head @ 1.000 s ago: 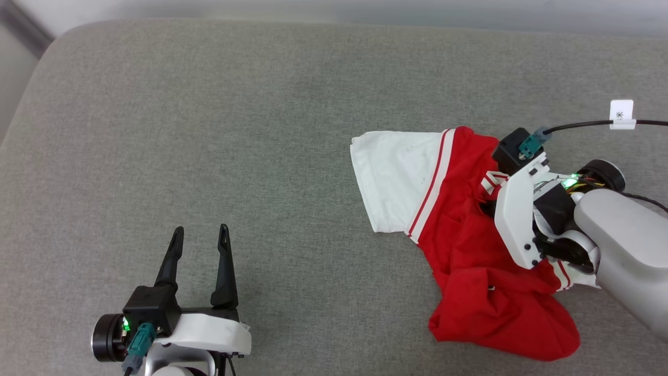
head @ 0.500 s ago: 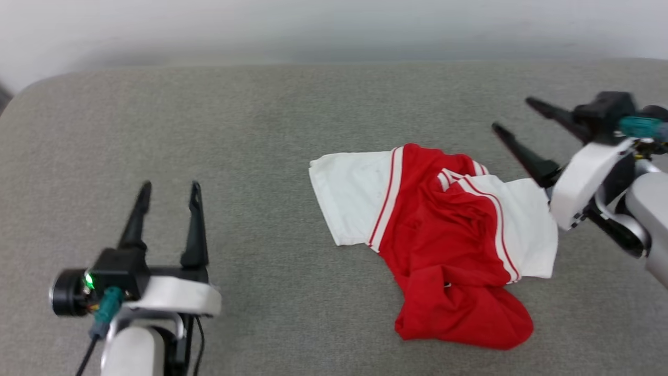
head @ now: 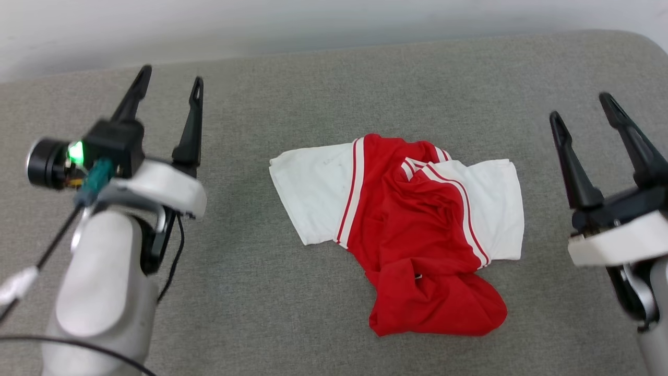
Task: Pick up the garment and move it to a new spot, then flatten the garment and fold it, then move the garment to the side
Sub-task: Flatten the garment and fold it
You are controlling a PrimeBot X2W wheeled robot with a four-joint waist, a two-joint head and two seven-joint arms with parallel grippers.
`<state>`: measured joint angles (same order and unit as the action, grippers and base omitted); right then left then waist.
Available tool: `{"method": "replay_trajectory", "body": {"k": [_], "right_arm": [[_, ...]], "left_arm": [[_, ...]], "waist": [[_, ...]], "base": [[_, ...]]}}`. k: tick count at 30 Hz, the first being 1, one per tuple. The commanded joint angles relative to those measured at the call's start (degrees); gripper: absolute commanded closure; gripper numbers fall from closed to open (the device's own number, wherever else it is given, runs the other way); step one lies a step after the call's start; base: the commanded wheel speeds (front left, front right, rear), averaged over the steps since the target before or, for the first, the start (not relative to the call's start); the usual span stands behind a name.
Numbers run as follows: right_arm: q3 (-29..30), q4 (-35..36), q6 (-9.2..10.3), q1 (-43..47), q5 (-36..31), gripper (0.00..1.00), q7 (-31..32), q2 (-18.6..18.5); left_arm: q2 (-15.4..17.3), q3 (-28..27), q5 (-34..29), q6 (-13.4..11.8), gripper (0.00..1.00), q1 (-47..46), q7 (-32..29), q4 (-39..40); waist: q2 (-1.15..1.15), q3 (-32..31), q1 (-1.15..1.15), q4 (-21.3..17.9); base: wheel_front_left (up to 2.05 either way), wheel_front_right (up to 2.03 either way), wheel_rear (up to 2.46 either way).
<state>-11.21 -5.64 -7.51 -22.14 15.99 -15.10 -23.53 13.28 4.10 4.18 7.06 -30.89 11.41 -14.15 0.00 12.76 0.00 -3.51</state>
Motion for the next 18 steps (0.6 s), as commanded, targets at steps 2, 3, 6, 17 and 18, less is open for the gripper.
{"method": "replay_trajectory", "body": {"k": [2,3,6,17,18], "right_arm": [[3.93,4.24,0.04,4.55,-2.93,0.0,-0.07,3.1],[5.17,5.64,0.04,6.31,-4.04,0.0,-0.08,4.02],[7.18,9.18,0.04,10.06,-6.3,0.0,-0.07,6.4],[7.82,13.93,0.04,11.9,-8.61,0.0,-0.09,9.64],[7.75,14.14,0.04,11.54,-8.79,0.0,-0.09,9.8]], "left_arm": [[1.65,2.11,1.55,0.29,0.0,-4.02,-3.23,-2.17],[2.26,3.36,2.23,0.33,0.0,-5.57,-5.07,-3.18],[5.11,10.0,6.16,0.35,0.0,-10.4,-12.05,-5.44],[16.86,33.62,26.57,0.33,0.0,-26.33,-40.8,-5.66],[17.82,35.6,29.12,0.34,0.0,-27.58,-44.22,-5.6]], "waist": [[0.0,0.7,0.0,-0.55],[0.0,0.92,0.0,-0.75],[0.0,1.77,0.0,-1.62],[0.0,6.7,0.0,-5.48],[0.0,7.23,0.0,-5.89]], "base": [[0.0,0.0,0.0],[0.0,0.0,0.0],[0.0,0.0,0.0],[0.0,0.0,0.0],[0.0,0.0,0.0]]}}
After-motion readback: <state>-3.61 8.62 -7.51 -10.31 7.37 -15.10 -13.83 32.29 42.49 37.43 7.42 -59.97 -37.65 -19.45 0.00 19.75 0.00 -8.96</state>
